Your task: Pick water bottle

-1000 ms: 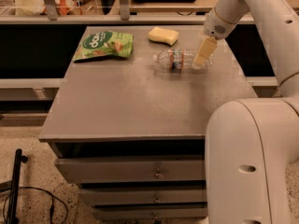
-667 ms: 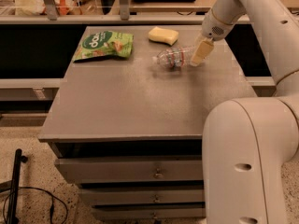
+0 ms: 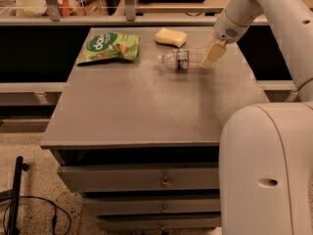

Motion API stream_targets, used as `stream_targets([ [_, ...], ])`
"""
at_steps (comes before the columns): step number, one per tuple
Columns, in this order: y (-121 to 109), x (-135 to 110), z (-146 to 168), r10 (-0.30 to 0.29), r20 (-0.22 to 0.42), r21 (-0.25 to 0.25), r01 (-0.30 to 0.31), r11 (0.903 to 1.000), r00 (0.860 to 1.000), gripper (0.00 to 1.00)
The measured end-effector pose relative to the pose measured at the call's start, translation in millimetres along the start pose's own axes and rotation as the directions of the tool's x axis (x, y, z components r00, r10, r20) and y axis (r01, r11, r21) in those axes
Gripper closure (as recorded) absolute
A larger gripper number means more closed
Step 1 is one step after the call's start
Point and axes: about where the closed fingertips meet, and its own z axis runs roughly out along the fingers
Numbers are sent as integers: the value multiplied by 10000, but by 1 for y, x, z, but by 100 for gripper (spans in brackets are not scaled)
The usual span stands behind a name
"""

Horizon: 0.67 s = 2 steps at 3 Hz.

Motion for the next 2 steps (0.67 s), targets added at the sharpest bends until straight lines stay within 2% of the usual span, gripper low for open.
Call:
stream_targets([
  [1,3,-1,-31,180,644,485,-211,9986,9978,100],
  [2,10,-10,-78,173,1700,1277,-394,9910,9853,100],
])
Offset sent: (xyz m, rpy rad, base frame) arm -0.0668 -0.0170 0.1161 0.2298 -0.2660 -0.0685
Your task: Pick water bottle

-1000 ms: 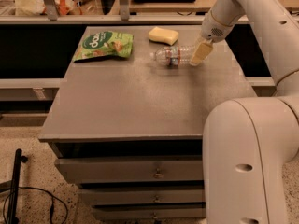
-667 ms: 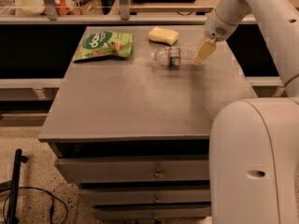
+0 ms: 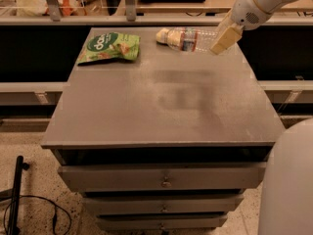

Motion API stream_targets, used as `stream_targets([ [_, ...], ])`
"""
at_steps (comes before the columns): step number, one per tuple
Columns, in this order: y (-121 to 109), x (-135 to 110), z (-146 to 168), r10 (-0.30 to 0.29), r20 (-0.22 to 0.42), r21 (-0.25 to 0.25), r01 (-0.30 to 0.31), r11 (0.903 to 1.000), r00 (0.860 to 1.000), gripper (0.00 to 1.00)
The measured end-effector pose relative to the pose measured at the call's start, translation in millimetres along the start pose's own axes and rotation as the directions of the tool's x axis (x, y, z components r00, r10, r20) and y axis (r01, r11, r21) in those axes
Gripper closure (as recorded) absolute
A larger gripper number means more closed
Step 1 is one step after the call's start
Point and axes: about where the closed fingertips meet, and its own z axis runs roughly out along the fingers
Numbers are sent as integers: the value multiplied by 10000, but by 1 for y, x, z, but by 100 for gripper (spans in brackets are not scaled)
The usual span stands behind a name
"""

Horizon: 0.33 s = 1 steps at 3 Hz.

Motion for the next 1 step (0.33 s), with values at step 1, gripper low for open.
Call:
stream_targets([
  [1,0,0,0,2,-1,-5,-2,10000,10000,100],
])
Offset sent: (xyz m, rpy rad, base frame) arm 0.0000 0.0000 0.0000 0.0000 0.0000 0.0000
